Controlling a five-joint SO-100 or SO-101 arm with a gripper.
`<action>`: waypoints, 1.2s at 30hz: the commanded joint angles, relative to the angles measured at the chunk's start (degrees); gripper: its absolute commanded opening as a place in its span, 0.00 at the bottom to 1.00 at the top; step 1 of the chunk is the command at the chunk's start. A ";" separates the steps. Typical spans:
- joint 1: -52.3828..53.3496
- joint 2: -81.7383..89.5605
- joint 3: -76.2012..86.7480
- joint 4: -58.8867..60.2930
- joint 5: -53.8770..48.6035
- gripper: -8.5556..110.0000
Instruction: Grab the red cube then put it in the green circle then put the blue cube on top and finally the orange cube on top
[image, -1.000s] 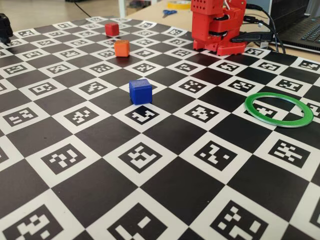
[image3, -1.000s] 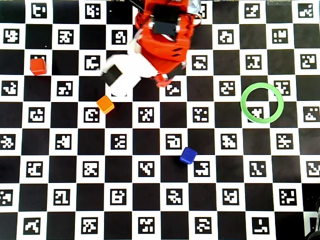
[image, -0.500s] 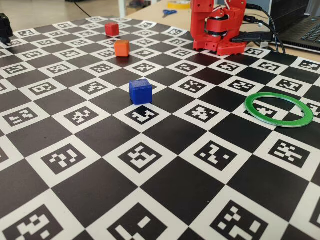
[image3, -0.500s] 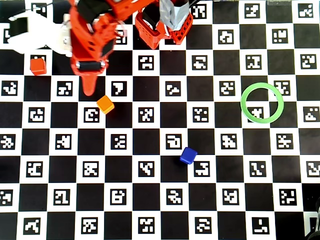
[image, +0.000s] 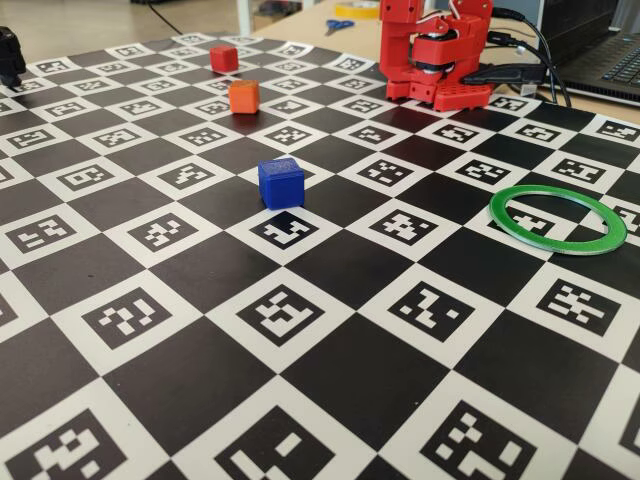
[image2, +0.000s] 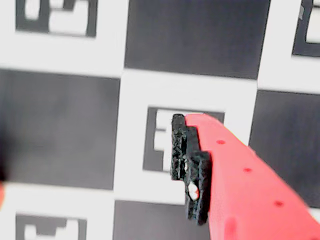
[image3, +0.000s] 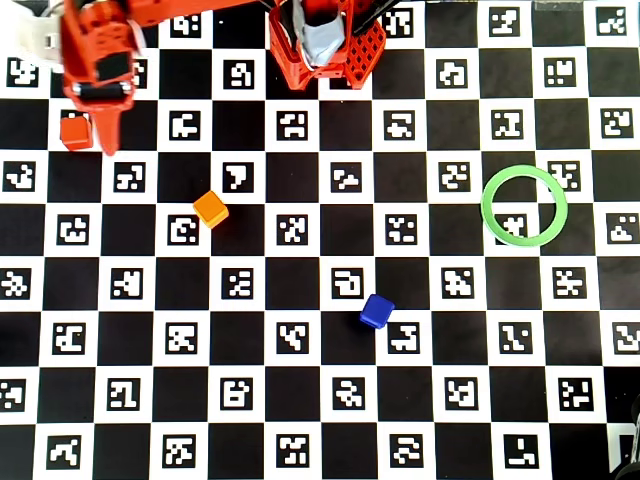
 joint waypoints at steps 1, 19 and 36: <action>1.49 -2.64 -10.20 3.96 -0.53 0.39; 3.43 -12.74 -2.11 -5.10 -7.03 0.40; 6.33 -19.42 3.52 -17.75 -9.84 0.40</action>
